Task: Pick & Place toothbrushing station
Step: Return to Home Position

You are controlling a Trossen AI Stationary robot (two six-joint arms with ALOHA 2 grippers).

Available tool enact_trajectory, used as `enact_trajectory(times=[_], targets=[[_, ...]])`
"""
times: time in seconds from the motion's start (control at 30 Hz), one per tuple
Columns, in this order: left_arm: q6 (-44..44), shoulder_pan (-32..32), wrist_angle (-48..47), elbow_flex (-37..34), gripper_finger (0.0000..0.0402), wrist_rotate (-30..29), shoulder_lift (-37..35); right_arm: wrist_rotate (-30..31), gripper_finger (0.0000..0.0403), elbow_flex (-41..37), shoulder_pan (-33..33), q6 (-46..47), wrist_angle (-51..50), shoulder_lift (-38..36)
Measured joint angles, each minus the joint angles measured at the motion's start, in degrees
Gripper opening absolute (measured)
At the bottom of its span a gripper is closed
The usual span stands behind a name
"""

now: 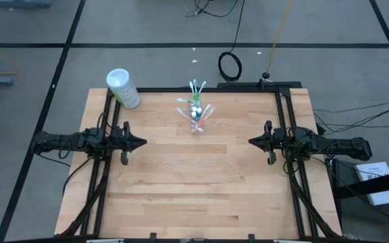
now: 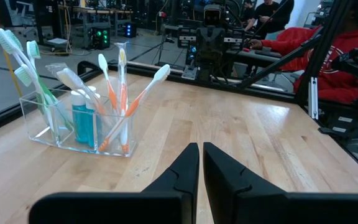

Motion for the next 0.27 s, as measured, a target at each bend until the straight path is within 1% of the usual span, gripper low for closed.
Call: enact_trajectory(times=[0.27], targets=[[0.02, 0.01, 0.02, -0.02, 0.0026, 0.00, 0.00, 0.00, 0.0008, 0.00, 0.00, 0.00, 0.00, 0.00]])
